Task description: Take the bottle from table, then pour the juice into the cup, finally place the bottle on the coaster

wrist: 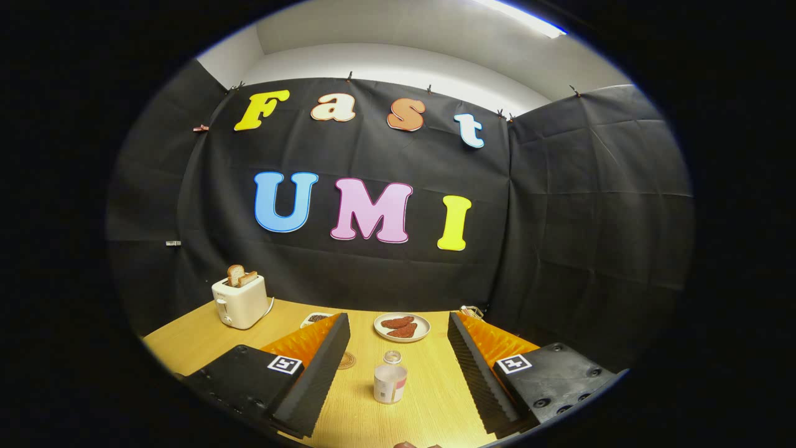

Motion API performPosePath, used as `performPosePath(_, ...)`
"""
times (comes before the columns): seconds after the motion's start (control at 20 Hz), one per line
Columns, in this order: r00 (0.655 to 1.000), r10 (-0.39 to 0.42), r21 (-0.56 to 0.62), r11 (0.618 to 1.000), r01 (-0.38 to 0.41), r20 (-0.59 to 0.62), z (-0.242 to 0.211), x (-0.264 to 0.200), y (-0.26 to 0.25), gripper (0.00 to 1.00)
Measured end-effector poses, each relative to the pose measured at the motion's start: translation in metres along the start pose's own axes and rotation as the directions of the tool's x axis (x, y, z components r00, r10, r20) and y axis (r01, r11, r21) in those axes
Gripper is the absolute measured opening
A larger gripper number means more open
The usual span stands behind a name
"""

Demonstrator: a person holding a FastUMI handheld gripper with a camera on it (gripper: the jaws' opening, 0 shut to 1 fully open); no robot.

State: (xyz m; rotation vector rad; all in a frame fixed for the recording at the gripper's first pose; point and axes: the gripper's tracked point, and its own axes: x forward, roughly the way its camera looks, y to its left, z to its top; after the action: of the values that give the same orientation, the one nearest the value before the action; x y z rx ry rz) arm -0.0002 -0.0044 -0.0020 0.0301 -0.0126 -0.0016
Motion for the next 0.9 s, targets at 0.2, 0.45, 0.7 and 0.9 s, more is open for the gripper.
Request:
performPosePath(0.2, 1.0, 0.02, -0.026, 0.999, -0.02, -0.002, -0.003, 0.0, -0.002, 0.97)
performPosePath(0.45, 0.999, 0.044, -0.037, 0.998, -0.044, -0.009, -0.007, 0.01, -0.013, 0.97)
performPosePath(0.7, 0.994, 0.107, -0.034, 0.994, -0.107, -0.015, -0.02, 0.032, -0.018, 0.97)
performPosePath(0.9, 0.984, 0.176, -0.006, 0.984, -0.176, -0.024, -0.035, 0.05, -0.019, 0.97)
